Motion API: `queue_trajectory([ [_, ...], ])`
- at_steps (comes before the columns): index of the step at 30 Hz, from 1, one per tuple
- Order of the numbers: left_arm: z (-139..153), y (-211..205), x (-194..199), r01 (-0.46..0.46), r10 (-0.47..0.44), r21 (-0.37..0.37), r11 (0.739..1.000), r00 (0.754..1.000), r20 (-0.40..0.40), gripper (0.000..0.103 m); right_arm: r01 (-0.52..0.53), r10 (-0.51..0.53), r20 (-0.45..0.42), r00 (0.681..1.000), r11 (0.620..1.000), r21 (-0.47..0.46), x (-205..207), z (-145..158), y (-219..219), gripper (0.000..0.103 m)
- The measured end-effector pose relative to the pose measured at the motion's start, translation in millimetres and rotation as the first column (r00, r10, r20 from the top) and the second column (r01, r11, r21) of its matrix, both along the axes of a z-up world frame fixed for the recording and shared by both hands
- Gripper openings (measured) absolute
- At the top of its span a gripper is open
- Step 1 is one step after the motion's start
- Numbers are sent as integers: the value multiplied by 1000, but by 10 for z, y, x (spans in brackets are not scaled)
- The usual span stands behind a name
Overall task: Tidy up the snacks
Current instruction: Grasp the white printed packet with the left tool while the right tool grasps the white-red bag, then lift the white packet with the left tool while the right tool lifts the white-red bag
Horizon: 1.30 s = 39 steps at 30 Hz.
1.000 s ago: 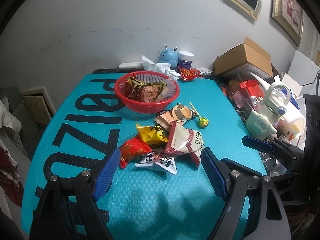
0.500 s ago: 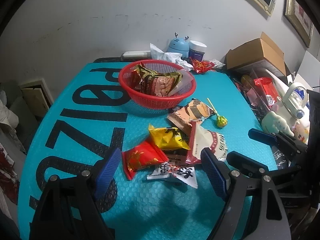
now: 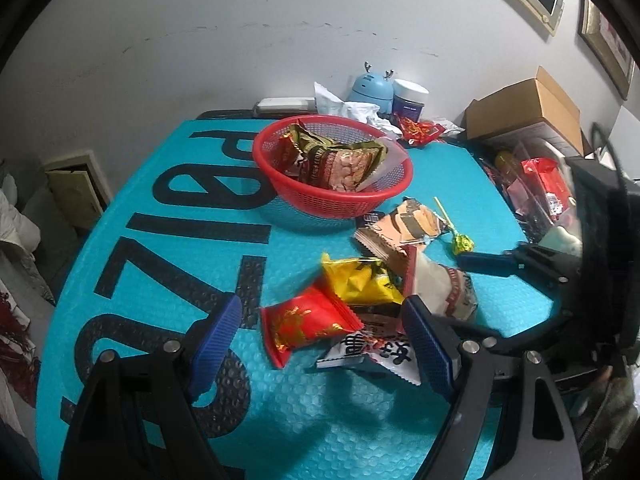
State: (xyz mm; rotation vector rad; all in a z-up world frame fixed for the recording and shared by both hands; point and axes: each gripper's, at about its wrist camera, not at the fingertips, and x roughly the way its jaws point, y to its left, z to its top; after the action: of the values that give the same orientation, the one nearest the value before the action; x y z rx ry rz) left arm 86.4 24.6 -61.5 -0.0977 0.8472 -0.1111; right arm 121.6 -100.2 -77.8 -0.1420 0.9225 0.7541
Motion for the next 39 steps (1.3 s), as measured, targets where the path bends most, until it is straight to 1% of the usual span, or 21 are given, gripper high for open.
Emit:
queue_trajectory([
  [2,-8,-14,-6,9,-9,-11,1000,1000,-5,82,-11,10,-4,1000,1000,-20,10,-44,38,83],
  [3,-13,-26,-10,16,-16,-14,1000,1000,-6,82,-10,10,-7,1000,999,-33,2,-69,48,80],
  [4,-19,-38,-15,20,-20,-13,1000,1000,-6,82,-3,3,-12,1000,999,-49,-8,-104,55,68],
  [6,-31,-69,-23,29,-29,-9,1000,1000,-9,82,16,-17,-20,1000,998,-61,-17,-144,24,59],
  [7,-39,-86,-25,35,-35,-14,999,999,-11,82,30,-32,-28,999,998,-59,-24,-153,-6,48],
  [10,-77,-138,-30,65,-66,-53,996,998,-25,82,73,-75,-57,996,997,-38,-76,-135,-132,46],
  [12,-131,-190,-13,82,-85,-73,994,995,-43,82,107,-110,-51,993,993,-49,-117,-117,-187,46],
  [16,-214,-271,18,102,-107,-72,992,992,-62,82,179,-181,-43,982,982,-65,-223,-81,-330,46],
  [18,-250,-308,49,118,-122,-61,991,990,-69,82,199,-202,-43,978,978,-65,-273,-69,-389,46],
  [20,-269,-329,91,125,-127,-35,992,990,-68,82,203,-205,-51,977,978,-50,-316,-70,-429,46],
  [22,-285,-328,104,144,-146,-45,989,988,-58,82,211,-213,-59,975,977,-43,-338,-89,-448,46],
  [23,-305,-344,112,155,-158,-49,987,985,-67,82,216,-218,-61,974,975,-46,-345,-101,-450,46],
  [26,-421,-426,157,196,-200,-44,980,973,-116,76,221,-224,-51,973,974,-47,-370,-112,-445,47],
  [27,-455,-441,168,197,-200,-39,980,971,-129,76,223,-225,-50,973,974,-47,-377,-112,-448,47],
  [30,-544,-465,222,166,-160,30,986,976,-146,76,227,-229,-48,972,973,-43,-399,-114,-466,47],
  [31,-575,-465,233,162,-154,41,986,977,-149,76,228,-230,-47,972,973,-40,-402,-115,-476,47],
  [32,-605,-463,245,162,-154,36,986,975,-158,70,229,-230,-48,972,973,-36,-406,-118,-486,47],
  [33,-616,-464,245,164,-157,34,986,975,-157,69,230,-231,-48,972,973,-34,-408,-120,-490,47],
  [34,-606,-480,231,174,-167,42,984,976,-143,68,231,-232,-49,971,972,-32,-407,-121,-495,47],
  [36,-600,-494,210,193,-187,26,981,972,-143,64,234,-235,-48,971,972,-34,-410,-118,-496,47],
  [39,-584,-524,161,208,-203,25,978,969,-143,62,241,-243,-45,969,970,-41,-426,-111,-503,47],
])
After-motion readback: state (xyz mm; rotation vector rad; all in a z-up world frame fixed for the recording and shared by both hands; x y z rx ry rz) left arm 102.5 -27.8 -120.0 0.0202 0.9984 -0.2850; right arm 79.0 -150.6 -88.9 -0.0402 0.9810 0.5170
